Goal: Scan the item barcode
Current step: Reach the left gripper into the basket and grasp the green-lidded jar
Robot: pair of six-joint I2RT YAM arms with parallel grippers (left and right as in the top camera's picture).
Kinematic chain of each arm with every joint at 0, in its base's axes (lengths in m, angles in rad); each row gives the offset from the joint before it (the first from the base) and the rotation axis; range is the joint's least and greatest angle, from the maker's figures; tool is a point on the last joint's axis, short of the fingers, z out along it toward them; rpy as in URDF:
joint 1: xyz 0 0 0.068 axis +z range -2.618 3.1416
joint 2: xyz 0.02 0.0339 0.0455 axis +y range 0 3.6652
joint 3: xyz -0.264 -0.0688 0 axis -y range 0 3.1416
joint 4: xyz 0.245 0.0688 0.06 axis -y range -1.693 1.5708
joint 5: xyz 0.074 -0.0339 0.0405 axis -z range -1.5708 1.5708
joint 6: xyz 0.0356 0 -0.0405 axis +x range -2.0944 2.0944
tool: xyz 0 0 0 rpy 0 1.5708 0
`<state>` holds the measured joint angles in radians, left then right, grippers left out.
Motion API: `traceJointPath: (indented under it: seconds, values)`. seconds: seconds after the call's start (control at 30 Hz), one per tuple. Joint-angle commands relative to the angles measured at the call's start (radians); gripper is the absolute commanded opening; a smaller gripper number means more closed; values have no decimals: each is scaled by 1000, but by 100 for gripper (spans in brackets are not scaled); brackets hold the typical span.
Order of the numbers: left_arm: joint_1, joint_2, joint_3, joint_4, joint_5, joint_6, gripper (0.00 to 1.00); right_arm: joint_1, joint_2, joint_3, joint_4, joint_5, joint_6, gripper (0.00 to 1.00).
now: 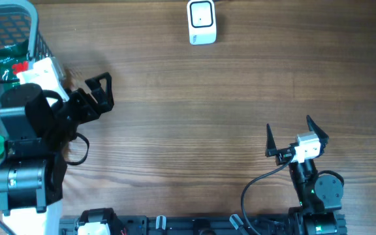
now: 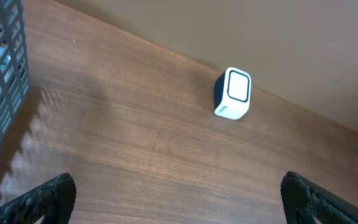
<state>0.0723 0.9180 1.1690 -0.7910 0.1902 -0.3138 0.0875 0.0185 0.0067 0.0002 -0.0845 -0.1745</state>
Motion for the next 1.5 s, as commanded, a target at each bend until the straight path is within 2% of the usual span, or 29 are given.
traceJointPath:
  seconds: [0.0, 0.33, 0.47, 0.67, 0.73, 0.9, 1.03, 1.17, 1.47]
  values:
    - [-4, -2, 53, -17, -10, -9, 100, 5, -2, -2, 2, 10, -8, 100]
    - [-4, -2, 99, -51, -126, -47, 100, 5, -2, -1, 2, 10, -8, 100]
    - [-1, 6, 137, -48, -235, -71, 100, 5, -2, -2, 2, 10, -8, 100]
    - [55, 46, 201, -48, -365, -165, 100, 5, -2, -1, 2, 10, -8, 100]
    - [113, 69, 204, -50, -389, -236, 100, 5, -2, -1, 2, 10, -8, 100]
    - [297, 159, 204, -109, -369, -423, 100, 5, -2, -1, 2, 10, -8, 100]
    - [486, 269, 204, -103, -196, -458, 100, 5, -2, -1, 2, 10, -8, 100]
    - [607, 330, 204, -52, -107, -459, 100, 5, -2, -1, 2, 10, -8, 100]
    - [732, 455, 204, -119, -105, -570, 100, 5, -2, -1, 2, 10, -8, 100]
